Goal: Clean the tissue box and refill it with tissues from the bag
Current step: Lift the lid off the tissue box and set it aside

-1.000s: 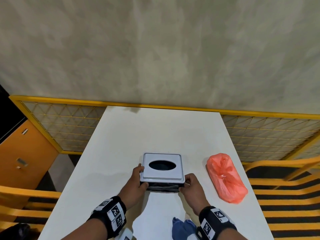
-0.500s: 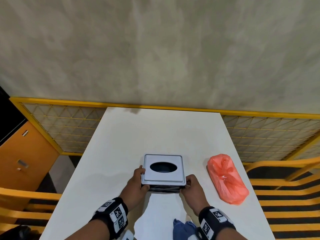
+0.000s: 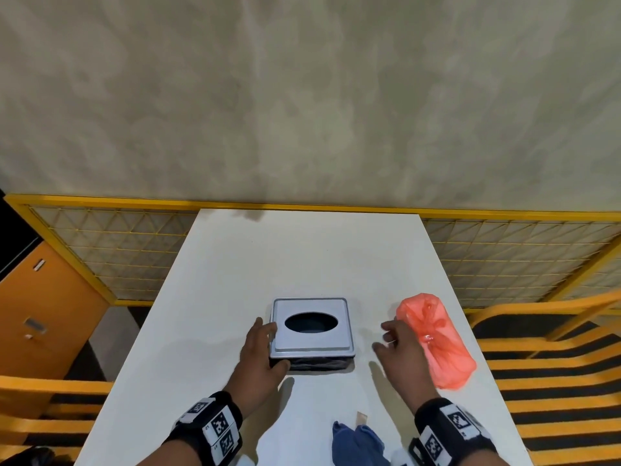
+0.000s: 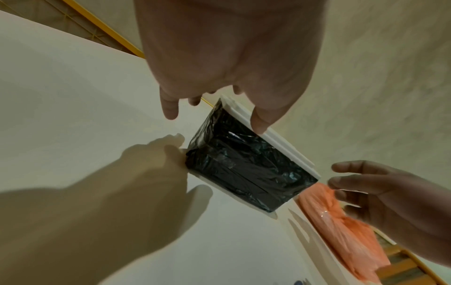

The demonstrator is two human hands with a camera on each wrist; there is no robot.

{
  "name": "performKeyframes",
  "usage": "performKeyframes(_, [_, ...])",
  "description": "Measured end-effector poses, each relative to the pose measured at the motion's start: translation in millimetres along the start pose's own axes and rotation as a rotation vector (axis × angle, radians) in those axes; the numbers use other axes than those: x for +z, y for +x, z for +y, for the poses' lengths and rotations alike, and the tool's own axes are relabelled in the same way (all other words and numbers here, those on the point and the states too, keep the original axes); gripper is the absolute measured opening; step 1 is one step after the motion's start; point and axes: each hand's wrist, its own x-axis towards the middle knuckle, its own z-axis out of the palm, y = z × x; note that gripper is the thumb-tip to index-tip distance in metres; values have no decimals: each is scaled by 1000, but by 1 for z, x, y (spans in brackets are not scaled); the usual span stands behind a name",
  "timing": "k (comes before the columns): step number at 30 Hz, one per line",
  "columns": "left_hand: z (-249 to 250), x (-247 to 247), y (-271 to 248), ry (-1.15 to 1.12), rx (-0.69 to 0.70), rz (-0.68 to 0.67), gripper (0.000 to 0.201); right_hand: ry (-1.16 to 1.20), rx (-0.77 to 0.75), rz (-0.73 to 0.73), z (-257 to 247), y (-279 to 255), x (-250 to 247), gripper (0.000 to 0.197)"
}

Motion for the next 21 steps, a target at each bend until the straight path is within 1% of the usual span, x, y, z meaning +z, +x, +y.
performKeyframes(1, [2, 0, -1, 2, 12, 31, 69, -77, -20, 84, 3, 4, -11, 33])
performKeyframes(3, [8, 1, -5, 25, 32, 78, 67, -293, 16, 262, 12, 13, -34, 42])
performKeyframes(4, [12, 2, -6, 42, 46, 97, 65, -368, 62, 319, 20, 17, -46, 51])
performKeyframes(5, [15, 2, -9, 53, 59, 115, 63, -407, 124, 332, 28, 21, -57, 62])
performKeyframes(6, [18, 3, -11, 63, 73, 128, 61, -425, 190, 316, 38, 24, -66, 75])
performKeyframes(8, [26, 8, -14, 90, 119, 136, 61, -410, 298, 229, 62, 27, -80, 98])
performKeyframes(9, [29, 10, -16, 94, 134, 142, 61, -400, 327, 169, 71, 27, -82, 106])
performKeyframes(11, [36, 17, -18, 110, 171, 143, 59, -424, 355, 65, 85, 24, -80, 112])
performKeyframes(14, [45, 33, -20, 148, 263, 120, 54, -484, 373, 7, 94, 16, -70, 106])
performKeyframes(17, [58, 49, -20, 120, 365, 48, 48, -558, 393, 35, 90, 3, -64, 89])
performKeyframes(19, [71, 62, -22, 70, 395, -45, 45, -546, 437, 66, 86, -11, -62, 79])
performKeyframes(21, [87, 74, -23, 4, 335, -195, 46, -461, 495, 88, 85, -27, -59, 74])
